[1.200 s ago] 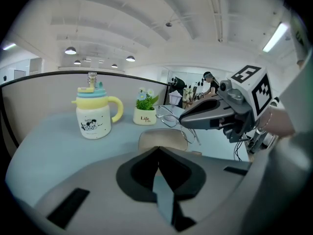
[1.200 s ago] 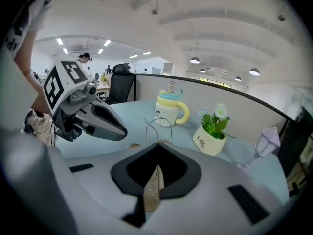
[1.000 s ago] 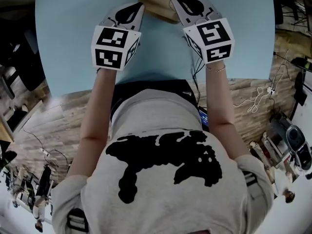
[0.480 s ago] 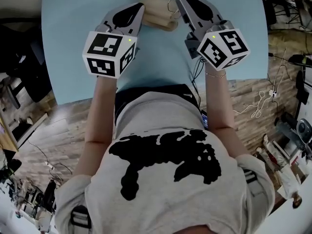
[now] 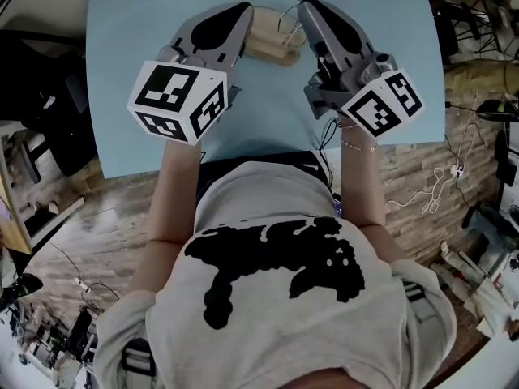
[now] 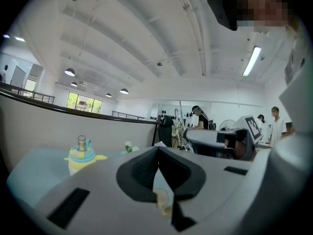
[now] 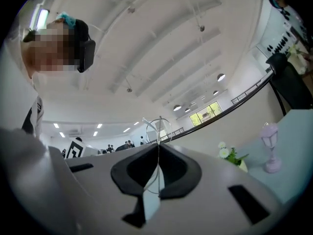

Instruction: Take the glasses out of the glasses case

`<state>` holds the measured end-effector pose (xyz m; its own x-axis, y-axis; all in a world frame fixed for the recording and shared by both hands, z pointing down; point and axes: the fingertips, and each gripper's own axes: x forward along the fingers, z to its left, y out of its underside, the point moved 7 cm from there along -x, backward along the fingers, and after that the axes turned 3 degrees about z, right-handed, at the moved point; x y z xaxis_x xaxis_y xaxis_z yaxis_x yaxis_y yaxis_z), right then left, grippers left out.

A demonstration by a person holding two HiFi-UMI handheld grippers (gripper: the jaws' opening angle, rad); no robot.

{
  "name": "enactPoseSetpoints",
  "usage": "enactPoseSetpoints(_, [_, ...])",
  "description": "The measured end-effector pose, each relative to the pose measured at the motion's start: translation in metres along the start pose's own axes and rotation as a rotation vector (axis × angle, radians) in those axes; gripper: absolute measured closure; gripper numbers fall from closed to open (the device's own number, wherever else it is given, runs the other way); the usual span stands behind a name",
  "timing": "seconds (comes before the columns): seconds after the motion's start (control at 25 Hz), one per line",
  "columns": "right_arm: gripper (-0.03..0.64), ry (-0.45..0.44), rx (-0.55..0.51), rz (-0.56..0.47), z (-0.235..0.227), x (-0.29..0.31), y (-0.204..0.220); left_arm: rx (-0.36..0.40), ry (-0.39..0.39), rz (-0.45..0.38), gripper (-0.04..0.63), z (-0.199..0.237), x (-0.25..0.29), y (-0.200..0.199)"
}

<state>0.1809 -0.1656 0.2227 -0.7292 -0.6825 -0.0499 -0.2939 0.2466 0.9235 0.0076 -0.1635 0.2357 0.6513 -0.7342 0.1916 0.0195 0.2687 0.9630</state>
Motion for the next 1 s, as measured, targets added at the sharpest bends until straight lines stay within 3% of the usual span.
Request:
enactPoseSetpoints(0.24, [0.606,-0.11,0.071,-0.082,0.02,-0.007,-0.011,0.016,0.049,-0.116,0.583,-0.016,-0.014,-0.025])
enactPoseSetpoints(0.4, [0.606,-0.158,0.095,-0.13,0.028,-0.012,-0.016,0.02,0.071,-0.147,0.583,-0.024,-0.025,-0.03])
enactPoseSetpoints(0.72, [0.604,-0.214,0.204,-0.14,0.032,-0.014,-0.002,-0.001,0.093,-0.075,0.583,-0.016,-0.029,-0.009])
enactPoseSetpoints(1.0, [0.605,-0.126,0.243,-0.127,0.028,-0.017,0.013,0.019,0.075,0.041,0.583,-0.011,-0.03,0.01])
